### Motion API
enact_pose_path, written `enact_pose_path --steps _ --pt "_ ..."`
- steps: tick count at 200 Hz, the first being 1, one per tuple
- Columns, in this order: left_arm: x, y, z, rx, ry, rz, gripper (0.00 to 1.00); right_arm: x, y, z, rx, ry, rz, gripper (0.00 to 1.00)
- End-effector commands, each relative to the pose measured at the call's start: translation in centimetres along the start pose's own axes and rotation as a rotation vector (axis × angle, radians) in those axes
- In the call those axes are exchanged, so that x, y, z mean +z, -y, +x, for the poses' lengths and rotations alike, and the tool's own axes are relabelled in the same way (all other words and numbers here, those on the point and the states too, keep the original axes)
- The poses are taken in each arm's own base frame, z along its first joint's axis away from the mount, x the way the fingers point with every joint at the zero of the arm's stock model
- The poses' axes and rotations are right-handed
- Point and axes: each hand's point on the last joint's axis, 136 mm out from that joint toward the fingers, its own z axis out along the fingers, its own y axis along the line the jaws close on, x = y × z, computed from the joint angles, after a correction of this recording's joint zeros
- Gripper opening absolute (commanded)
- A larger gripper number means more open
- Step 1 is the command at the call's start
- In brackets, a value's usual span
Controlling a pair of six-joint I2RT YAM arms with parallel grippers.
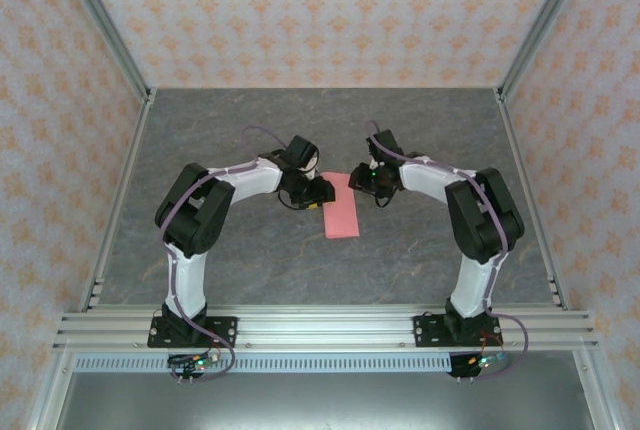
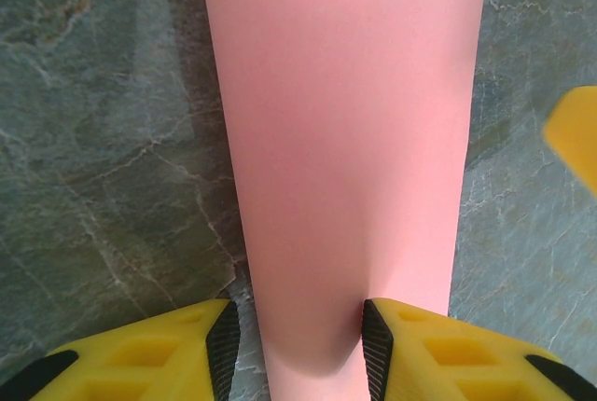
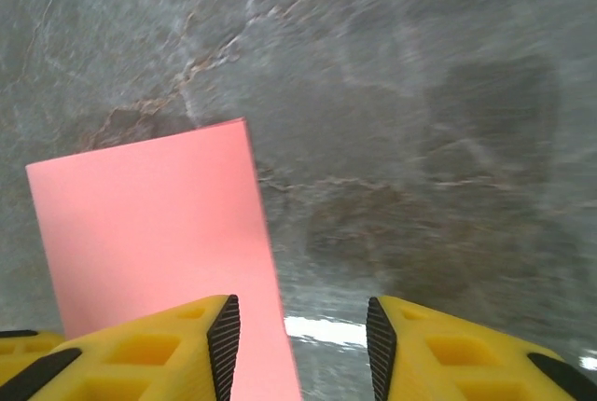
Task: Fold a paper plane with a square sheet of paper (fold left side to right side)
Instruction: First fold in half a square sheet of paper at the center of the table.
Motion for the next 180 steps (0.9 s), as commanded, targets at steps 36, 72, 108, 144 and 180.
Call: enact_pose_path --steps 36,72,108,144,180 --pt "1.1 -1.4 0.5 -0.01 -0.029 -0.078 0.44 -2.9 2.7 -1.0 -0.008 0.112 0.138 0.45" --pt "1.3 -1.7 0.7 0.004 -0.037 -0.103 0.44 -3.1 2.1 -1.1 -0.012 0.112 0.113 0.45" --pt "1.2 -1.6 0.6 0.004 -0.034 -0.105 0.44 -3.2 1.5 -0.9 -0.01 0.104 0.079 0.45" --pt "1.2 -1.7 0.7 0.005 -0.035 -0.107 0.44 -2.9 0.3 -0.4 -0.001 0.072 0.009 0.41" --pt "1.3 -1.8 0.7 0.005 -0.037 -0.111 0.44 -1.8 -1.7 0.4 0.037 -0.002 -0.11 0.25"
